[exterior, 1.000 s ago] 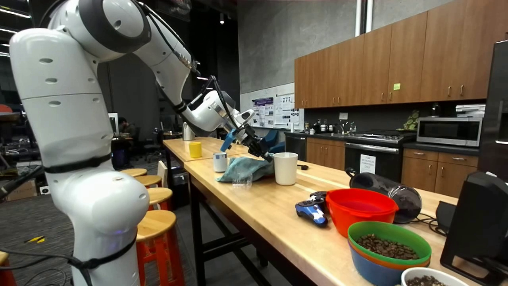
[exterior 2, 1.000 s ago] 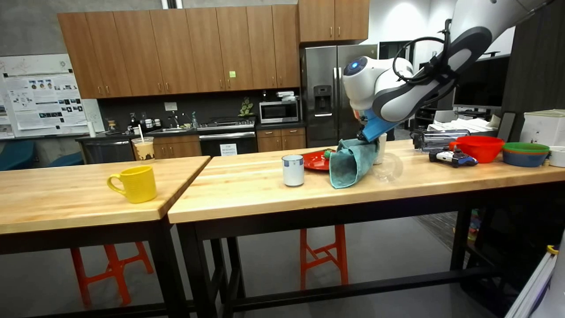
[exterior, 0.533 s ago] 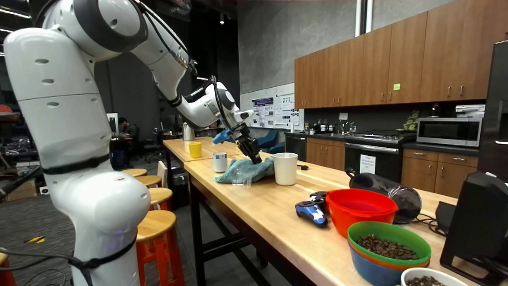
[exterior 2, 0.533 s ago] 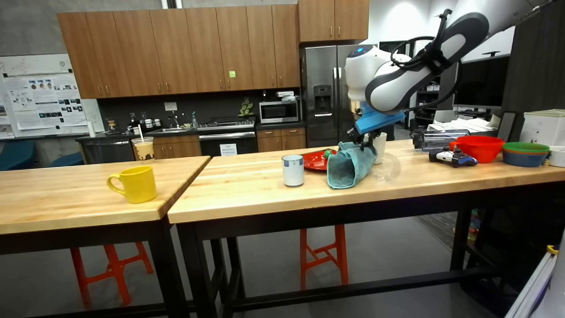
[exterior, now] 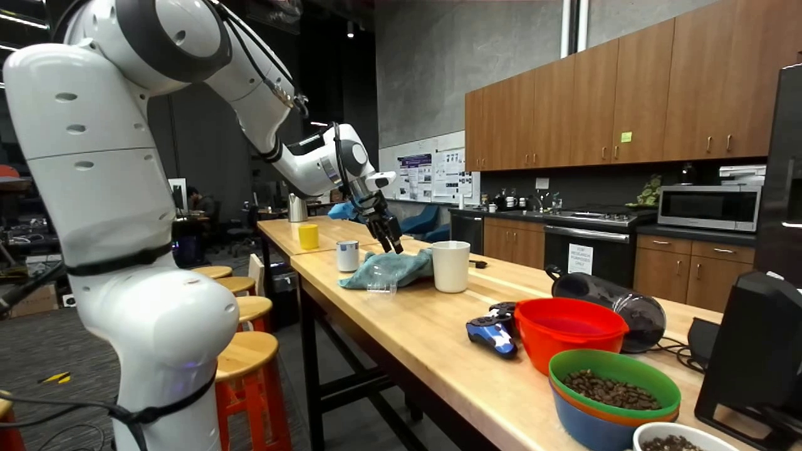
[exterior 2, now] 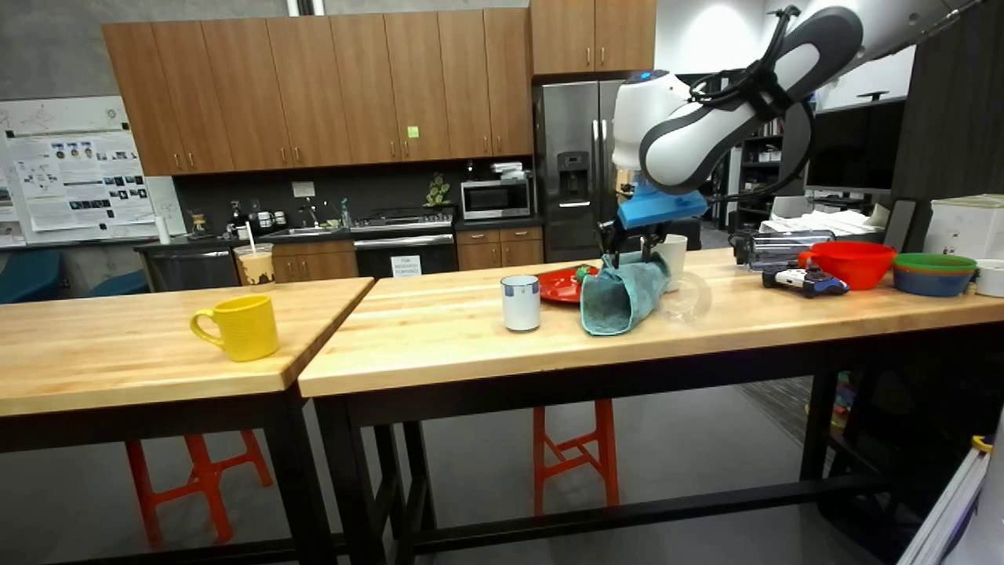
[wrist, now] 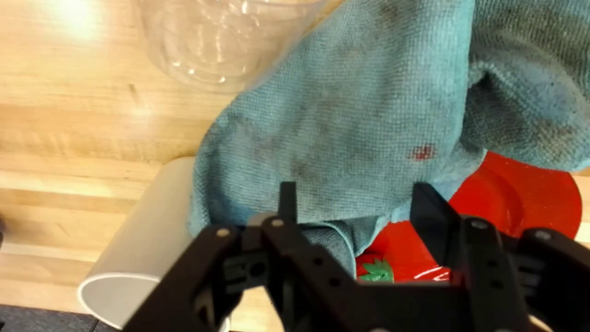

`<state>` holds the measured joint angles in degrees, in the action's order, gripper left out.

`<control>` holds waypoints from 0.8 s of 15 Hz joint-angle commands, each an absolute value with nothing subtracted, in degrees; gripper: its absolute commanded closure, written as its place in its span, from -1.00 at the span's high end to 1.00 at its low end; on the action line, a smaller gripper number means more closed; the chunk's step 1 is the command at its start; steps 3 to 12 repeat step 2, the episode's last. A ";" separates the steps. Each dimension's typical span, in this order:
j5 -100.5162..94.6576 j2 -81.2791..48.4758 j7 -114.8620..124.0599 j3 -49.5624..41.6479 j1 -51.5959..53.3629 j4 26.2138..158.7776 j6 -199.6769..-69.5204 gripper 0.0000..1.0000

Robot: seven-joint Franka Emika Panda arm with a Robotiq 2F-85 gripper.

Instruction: Use the towel to wipe the plate

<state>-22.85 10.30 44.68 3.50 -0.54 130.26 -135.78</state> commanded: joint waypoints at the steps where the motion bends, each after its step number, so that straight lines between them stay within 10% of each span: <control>1: -22.59 10.32 44.45 4.22 -1.30 130.21 -135.76 0.31; 12: -22.59 10.31 44.45 4.23 -1.30 130.21 -135.77 0.31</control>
